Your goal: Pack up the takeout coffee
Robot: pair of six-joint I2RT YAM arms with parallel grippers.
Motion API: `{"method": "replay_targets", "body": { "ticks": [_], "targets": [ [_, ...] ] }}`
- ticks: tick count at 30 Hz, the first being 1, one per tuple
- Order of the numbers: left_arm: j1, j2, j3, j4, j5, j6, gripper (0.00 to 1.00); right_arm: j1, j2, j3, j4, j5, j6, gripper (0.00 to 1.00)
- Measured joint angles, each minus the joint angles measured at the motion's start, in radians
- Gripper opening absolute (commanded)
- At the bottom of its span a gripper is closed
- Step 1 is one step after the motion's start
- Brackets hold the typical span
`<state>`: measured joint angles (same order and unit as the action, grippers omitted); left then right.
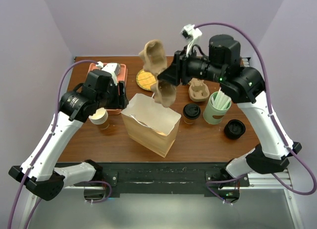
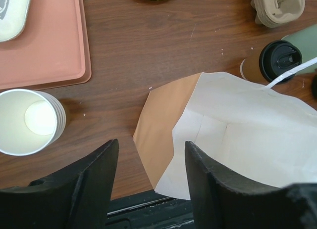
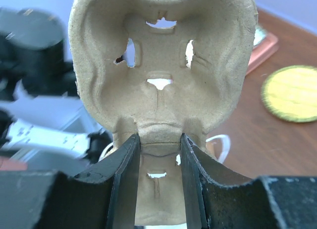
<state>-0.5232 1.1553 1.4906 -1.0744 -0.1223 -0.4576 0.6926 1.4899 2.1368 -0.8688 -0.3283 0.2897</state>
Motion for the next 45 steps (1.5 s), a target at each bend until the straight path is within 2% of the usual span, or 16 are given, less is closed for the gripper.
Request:
{"method": "replay_targets", "body": {
  "ticks": [8, 15, 18, 21, 24, 27, 29, 30, 33, 45],
  "targets": [
    [0.0, -0.095, -0.15, 0.104, 0.068, -0.027, 0.45, 0.076, -0.007, -0.079, -0.014, 0.002, 0.021, 0.14],
    [0.0, -0.129, -0.196, 0.2, 0.095, -0.029, 0.37, 0.159, -0.003, -0.083, -0.055, 0.067, 0.01, 0.14],
    [0.0, -0.127, -0.216, 0.223, 0.092, -0.025, 0.36, 0.191, 0.01, -0.086, -0.062, 0.105, -0.002, 0.14],
    [0.0, -0.126, -0.228, 0.233, 0.086, -0.019, 0.41, 0.218, 0.022, -0.111, -0.062, 0.13, -0.013, 0.14],
    [0.0, -0.127, -0.238, 0.247, 0.077, -0.017, 0.4, 0.241, 0.044, -0.132, -0.064, 0.164, -0.033, 0.13],
    [0.0, -0.128, -0.254, 0.251, 0.066, -0.014, 0.31, 0.255, 0.072, -0.134, -0.074, 0.197, -0.057, 0.13],
    [0.0, -0.128, -0.263, 0.252, 0.066, -0.009, 0.2, 0.257, 0.086, -0.134, -0.081, 0.219, -0.074, 0.13],
    [0.0, -0.128, -0.265, 0.252, 0.066, -0.008, 0.11, 0.257, 0.09, -0.134, -0.083, 0.234, -0.083, 0.13],
    [0.0, -0.129, -0.269, 0.262, 0.067, -0.002, 0.0, 0.257, 0.092, -0.134, -0.089, 0.262, -0.104, 0.13],
    [0.0, -0.133, -0.274, 0.294, 0.085, -0.01, 0.0, 0.284, 0.089, -0.222, -0.143, 0.312, -0.216, 0.13]
  ]
}}
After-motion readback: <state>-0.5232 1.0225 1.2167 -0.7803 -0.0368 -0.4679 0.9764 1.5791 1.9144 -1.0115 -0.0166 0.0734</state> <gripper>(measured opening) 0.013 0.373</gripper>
